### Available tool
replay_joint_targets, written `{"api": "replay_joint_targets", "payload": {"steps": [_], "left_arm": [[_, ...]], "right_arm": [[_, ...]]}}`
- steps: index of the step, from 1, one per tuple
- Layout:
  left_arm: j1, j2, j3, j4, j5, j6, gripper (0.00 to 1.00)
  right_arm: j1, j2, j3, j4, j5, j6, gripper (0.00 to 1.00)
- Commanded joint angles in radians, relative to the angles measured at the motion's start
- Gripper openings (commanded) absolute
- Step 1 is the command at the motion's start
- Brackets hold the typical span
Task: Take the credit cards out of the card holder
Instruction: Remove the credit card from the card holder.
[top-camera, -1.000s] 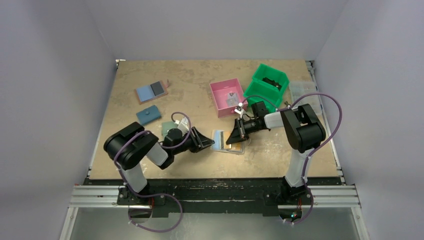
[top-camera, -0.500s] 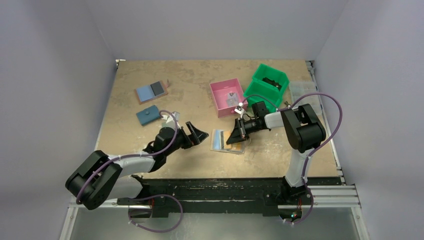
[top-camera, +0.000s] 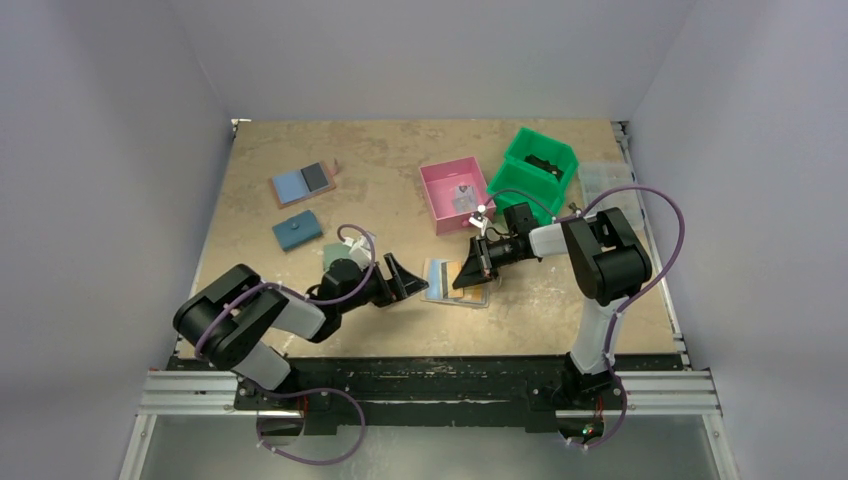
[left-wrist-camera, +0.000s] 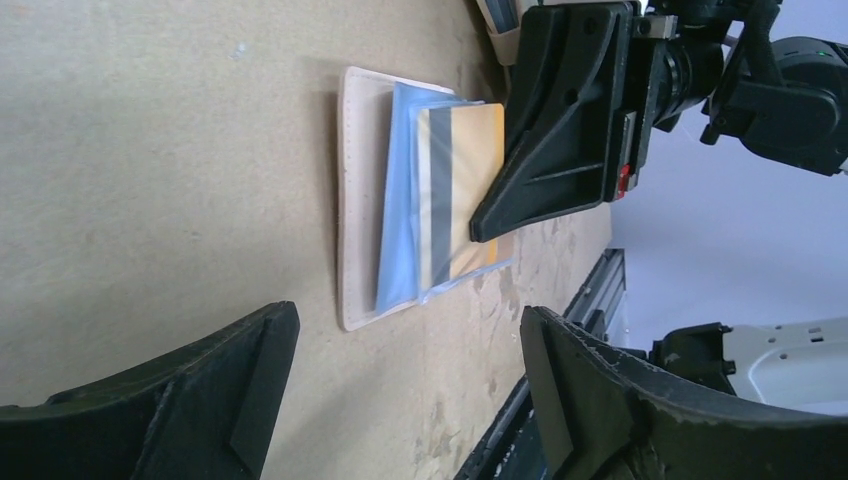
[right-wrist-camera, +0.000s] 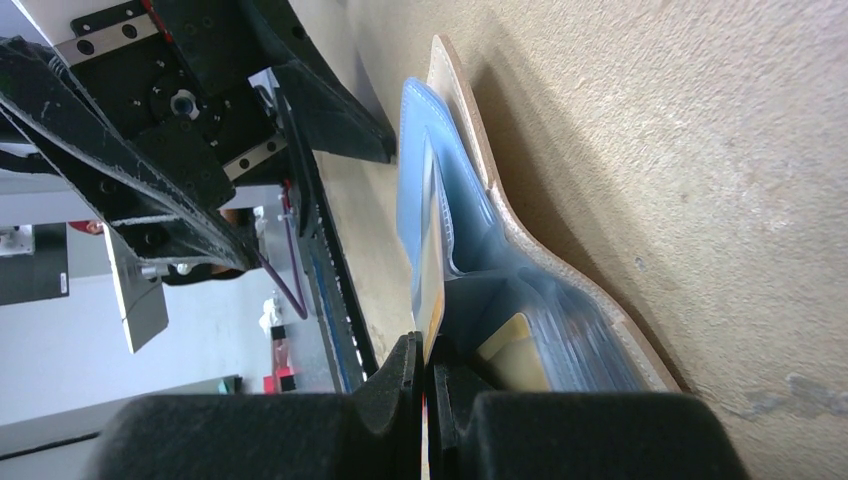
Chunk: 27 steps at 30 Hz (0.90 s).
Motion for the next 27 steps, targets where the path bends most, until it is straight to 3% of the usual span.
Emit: {"api": "replay_joint_targets", "payload": {"steps": [1,10,16,19,27], "left_arm": [[-0.022,0.078,0.038,0.194,0.045,-0.047,0.86],[-0.045,0.156,0.045,0.305,0.023,-0.093,0.74],[-0.048,-0.091,0.025,-0.050,-0.180,-0.019,0.74],[-0.051,-0.191,0.022,-0.096,-0.192,0.006,0.74],[-0.076,-0.094,0.037,0.101,-0.094,-0.026,0.67]], "right_arm": [[-0.006,-0.019,0.003,0.001,-0.039,-0.024,0.00],[-0.007,-0.021,0.003,0.002,-0.053,-0.027,0.00],[-0.008,-0.020,0.006,-0.001,-0.066,-0.037,0.00],[-0.008,-0.016,0.009,-0.008,-0.090,-0.056,0.00],[-0.009,-0.015,0.019,-0.038,-0.148,-0.111,0.00]]}}
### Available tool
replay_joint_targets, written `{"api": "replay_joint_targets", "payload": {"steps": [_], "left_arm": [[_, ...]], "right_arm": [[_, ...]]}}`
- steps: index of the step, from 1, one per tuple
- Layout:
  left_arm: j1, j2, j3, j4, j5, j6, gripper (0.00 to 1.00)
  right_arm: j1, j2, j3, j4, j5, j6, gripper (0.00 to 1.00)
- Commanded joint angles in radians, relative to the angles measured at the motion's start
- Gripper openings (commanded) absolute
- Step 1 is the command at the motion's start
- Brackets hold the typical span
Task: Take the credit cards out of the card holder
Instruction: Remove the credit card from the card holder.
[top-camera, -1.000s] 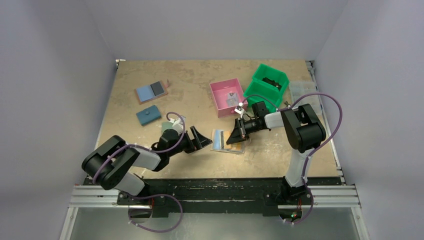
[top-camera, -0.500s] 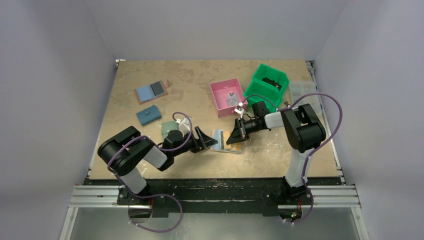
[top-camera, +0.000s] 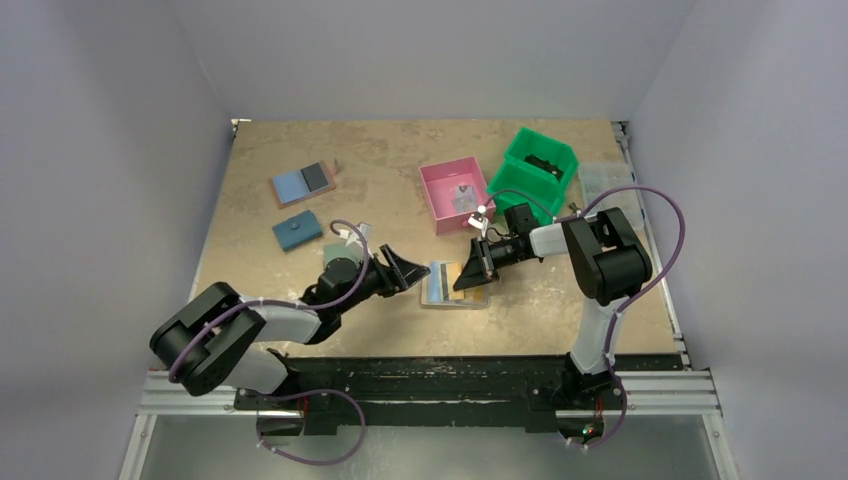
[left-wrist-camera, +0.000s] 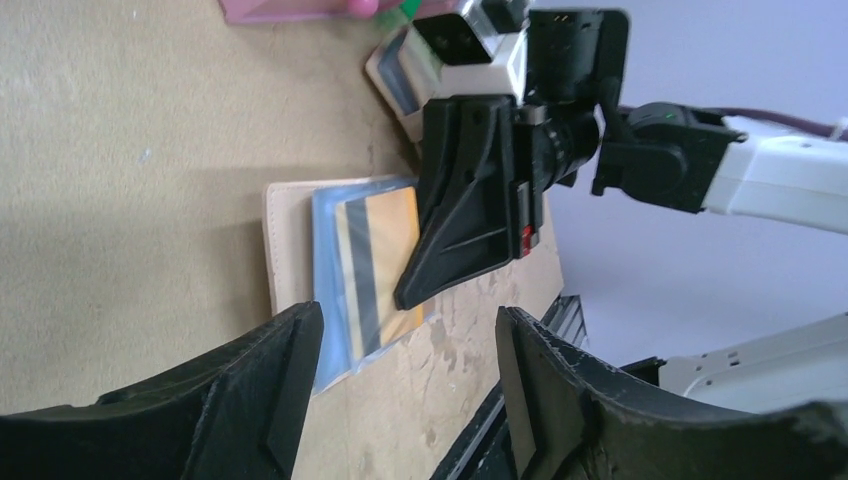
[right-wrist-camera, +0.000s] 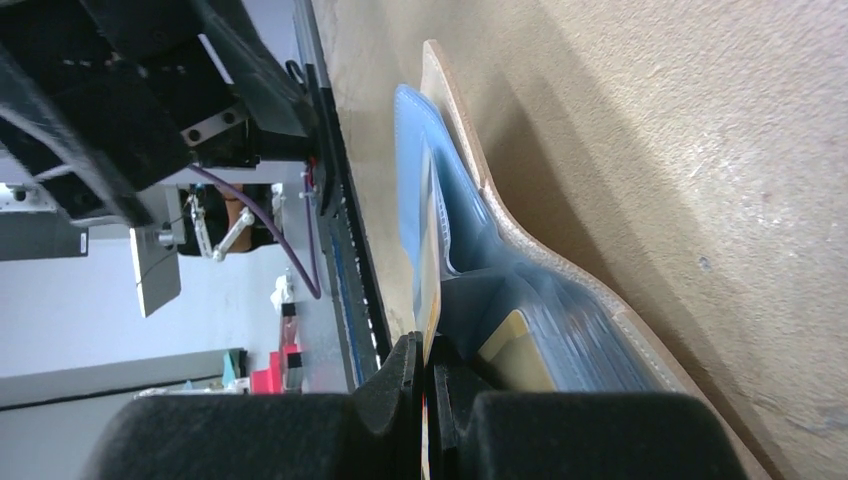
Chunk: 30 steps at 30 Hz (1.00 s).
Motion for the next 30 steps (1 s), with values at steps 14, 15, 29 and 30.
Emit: {"api": "replay_joint_targets", "payload": {"steps": [14,15,29,30], "left_arm": [[-0.071,0.126,0.051,0.173,0.025,-0.001,0.58],[-0.074,0.137,0.058,0.170,0.031,-0.004,0.58],[-0.074,0.315,0.105,0.175,0.052,-0.043,0.56],[-0.073,0.321,0.108,0.177,0.056,-0.043,0.56]], "right_arm": [[-0.003,0.000,0.026,-0.031,-0.059,-0.058,0.00],[-0.003,0.000,0.027,-0.030,-0.060,-0.058,0.00],[-0.003,0.000,0.026,-0.027,-0.102,-0.058,0.00],[-0.003,-0.001,0.026,-0.026,-0.107,-0.058,0.00]]}}
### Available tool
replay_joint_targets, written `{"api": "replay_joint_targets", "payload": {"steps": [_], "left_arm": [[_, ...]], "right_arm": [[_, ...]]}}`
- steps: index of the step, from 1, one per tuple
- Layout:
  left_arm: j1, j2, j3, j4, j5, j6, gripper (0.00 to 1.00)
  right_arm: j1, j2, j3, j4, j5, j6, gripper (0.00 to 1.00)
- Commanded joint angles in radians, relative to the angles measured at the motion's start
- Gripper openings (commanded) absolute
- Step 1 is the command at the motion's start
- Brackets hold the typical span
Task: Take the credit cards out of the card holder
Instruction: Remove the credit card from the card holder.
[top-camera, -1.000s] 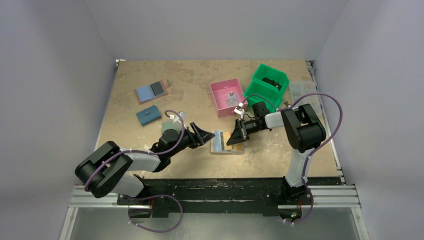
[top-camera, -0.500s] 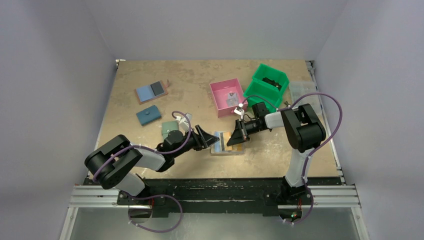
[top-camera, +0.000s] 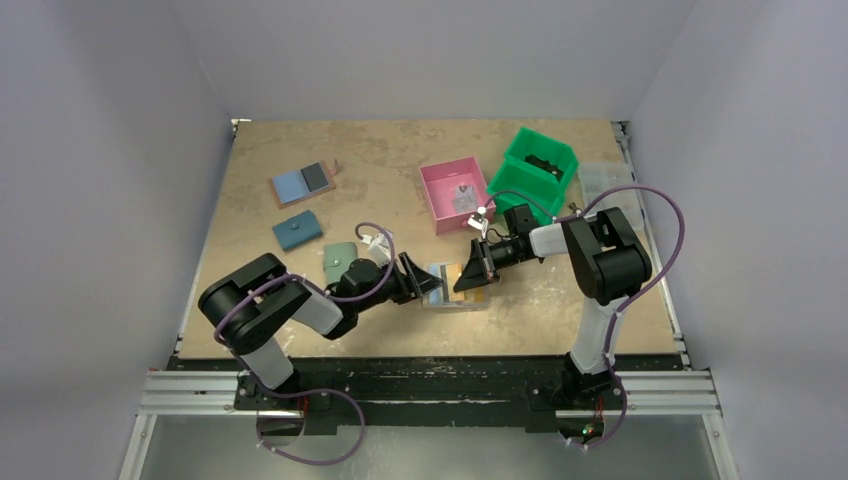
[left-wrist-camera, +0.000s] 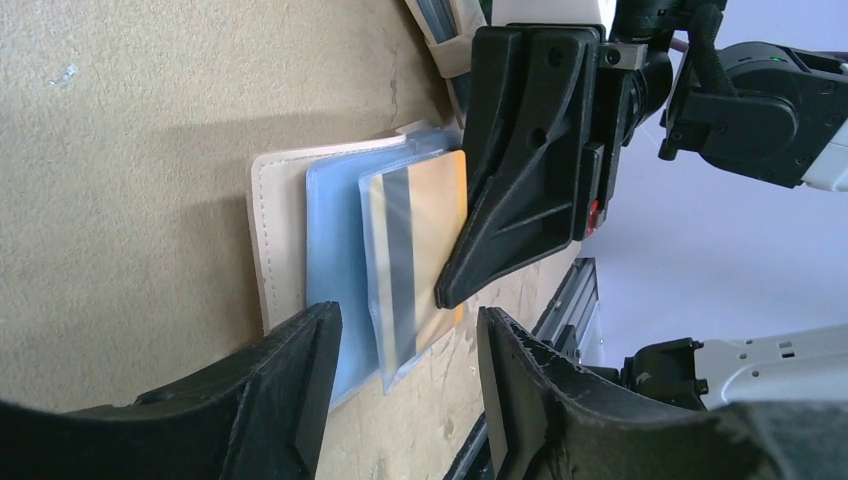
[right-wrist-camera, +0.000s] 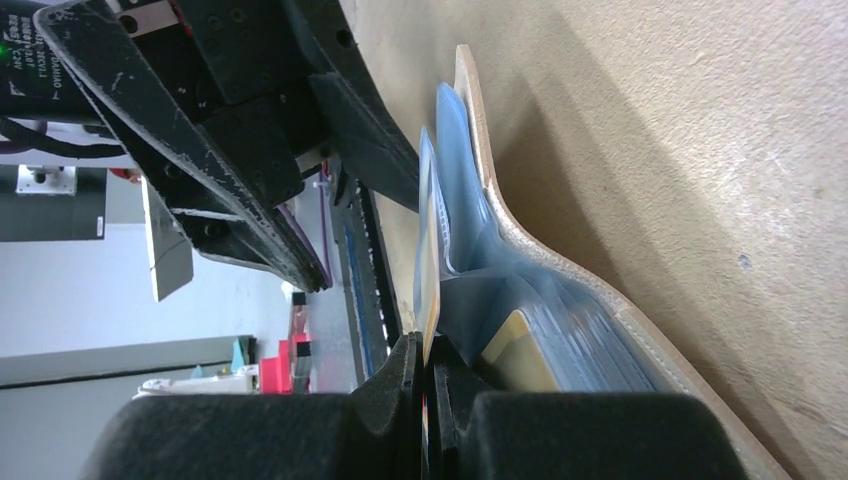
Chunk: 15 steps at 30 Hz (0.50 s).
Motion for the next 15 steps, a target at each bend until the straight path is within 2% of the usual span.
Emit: {"api": "replay_joint_targets", "payload": {"steps": [1,8,12,15], "left_arm": [[-0.001,0.022,0.039,0.042,0.020,-0.001,0.56],[0.003,0.075,0.040,0.102,0.039,-0.031,0.53],[0.010,0.081,0.040,0.116,0.050,-0.039,0.37],[0.019,0.088,0.035,0.143,0.062,-0.048,0.34]], "right_arm": [[-0.003,-0.005,0.026,0.000,-0.074,-0.021,0.00],[-0.003,-0.009,0.024,0.002,-0.101,-0.023,0.00],[-0.004,-0.005,0.024,0.003,-0.106,-0.023,0.00],[-0.003,-0.003,0.025,0.001,-0.108,-0.023,0.00]]}}
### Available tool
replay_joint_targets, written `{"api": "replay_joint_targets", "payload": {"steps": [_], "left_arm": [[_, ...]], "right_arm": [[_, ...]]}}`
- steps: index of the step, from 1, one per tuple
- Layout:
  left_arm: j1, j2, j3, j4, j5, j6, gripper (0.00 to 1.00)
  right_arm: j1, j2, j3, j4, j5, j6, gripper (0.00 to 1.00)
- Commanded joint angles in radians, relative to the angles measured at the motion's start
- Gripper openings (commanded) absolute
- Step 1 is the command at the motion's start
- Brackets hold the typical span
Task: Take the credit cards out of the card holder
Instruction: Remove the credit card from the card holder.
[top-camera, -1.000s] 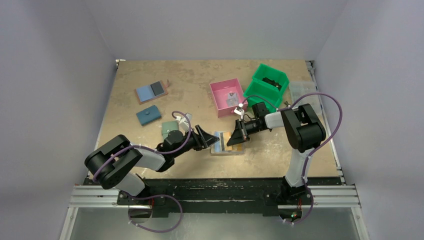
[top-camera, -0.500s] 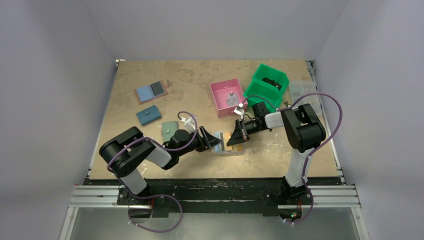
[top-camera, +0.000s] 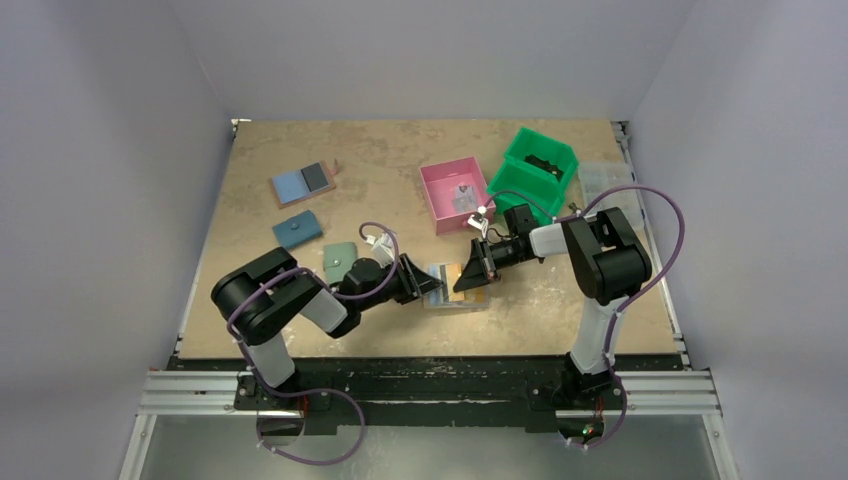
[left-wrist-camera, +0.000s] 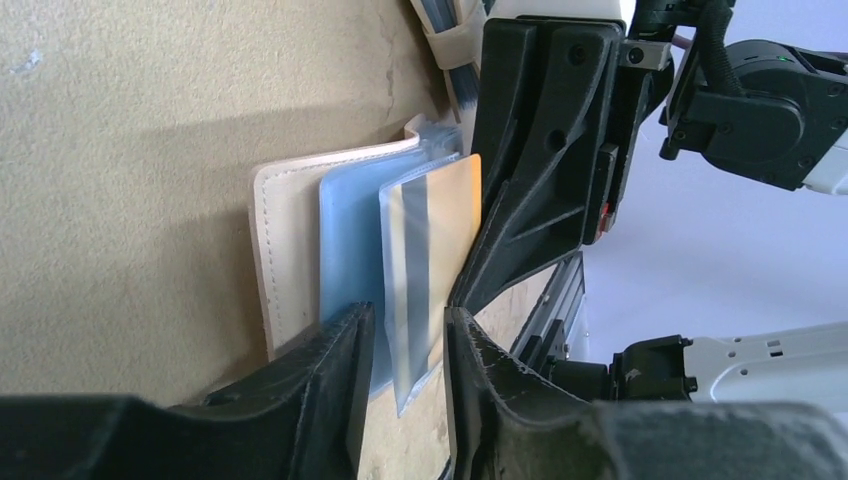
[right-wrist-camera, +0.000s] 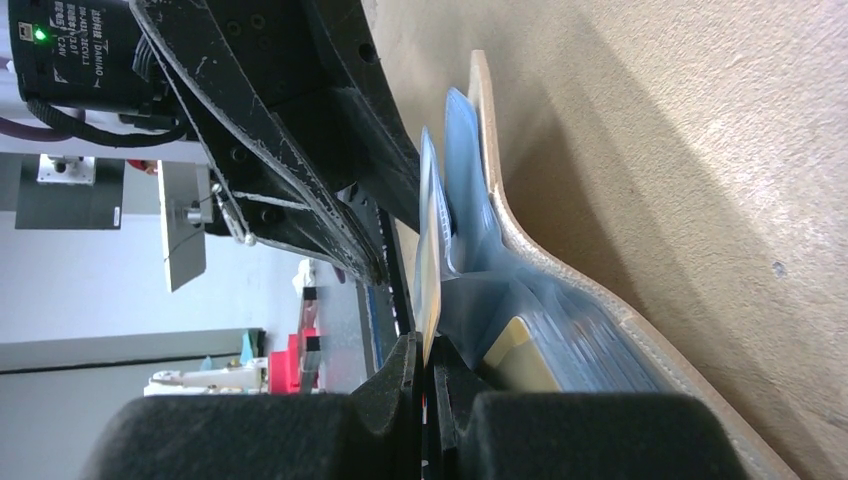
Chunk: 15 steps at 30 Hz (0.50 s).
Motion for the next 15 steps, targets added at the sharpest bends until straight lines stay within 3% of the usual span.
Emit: {"api": "replay_joint_targets", "payload": {"steps": [1,5,6,10,15], "left_arm": [[0.015,0.016,0.010,0.104,0.031,-0.018,0.29],[0.031,0.062,-0.004,0.225,0.073,-0.053,0.02],[0.036,0.077,-0.011,0.260,0.082,-0.067,0.00],[0.047,0.119,-0.033,0.346,0.097,-0.101,0.00],[0.059,0.096,-0.065,0.325,0.080,-0.091,0.00]], "right_arm": [[-0.003,-0.003,0.025,0.002,-0.063,-0.019,0.00],[-0.003,0.000,0.025,0.001,-0.059,-0.019,0.00],[-0.003,0.000,0.027,-0.001,-0.057,-0.019,0.00],[-0.003,0.002,0.029,-0.005,-0.048,-0.022,0.00],[-0.015,0.004,0.032,-0.022,0.004,-0.031,0.00]]}}
